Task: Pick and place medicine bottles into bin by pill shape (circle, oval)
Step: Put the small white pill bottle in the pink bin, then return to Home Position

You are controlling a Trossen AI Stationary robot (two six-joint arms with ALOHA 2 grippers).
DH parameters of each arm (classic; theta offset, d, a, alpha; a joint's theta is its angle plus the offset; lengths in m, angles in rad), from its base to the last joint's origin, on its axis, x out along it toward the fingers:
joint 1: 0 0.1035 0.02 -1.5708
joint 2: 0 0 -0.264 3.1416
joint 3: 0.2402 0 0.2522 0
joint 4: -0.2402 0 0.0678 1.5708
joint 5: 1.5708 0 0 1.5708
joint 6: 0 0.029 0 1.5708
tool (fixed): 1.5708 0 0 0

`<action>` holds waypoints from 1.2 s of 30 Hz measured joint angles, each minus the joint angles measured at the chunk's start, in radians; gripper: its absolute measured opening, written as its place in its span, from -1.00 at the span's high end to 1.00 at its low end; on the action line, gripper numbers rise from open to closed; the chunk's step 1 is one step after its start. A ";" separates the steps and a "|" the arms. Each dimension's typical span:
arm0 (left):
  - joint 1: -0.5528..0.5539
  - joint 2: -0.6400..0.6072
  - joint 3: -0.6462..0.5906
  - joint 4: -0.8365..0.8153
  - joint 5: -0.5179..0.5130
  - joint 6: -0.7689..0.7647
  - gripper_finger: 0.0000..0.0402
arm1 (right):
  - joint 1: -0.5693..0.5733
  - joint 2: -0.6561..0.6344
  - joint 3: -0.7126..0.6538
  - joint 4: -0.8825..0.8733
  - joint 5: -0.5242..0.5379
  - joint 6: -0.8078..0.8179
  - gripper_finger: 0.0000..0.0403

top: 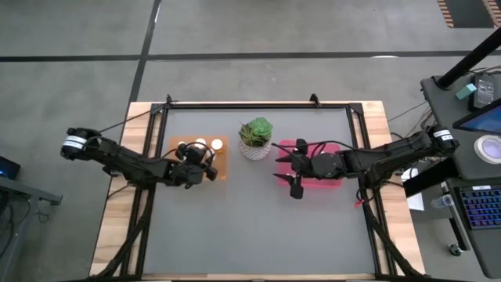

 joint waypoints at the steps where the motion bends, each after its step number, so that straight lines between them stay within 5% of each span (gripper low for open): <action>1: 0.005 0.008 0.002 0.000 0.006 0.000 0.38 | 0.000 0.000 -0.002 0.000 0.000 0.000 -0.09; 19: 0.012 0.089 0.006 -0.001 0.078 -0.048 0.37 | 0.000 0.001 -0.004 0.000 0.000 -0.004 -0.09; 36: 0.012 0.072 0.006 -0.003 0.081 -0.044 0.11 | -0.001 0.001 -0.004 -0.001 0.000 -0.001 -0.09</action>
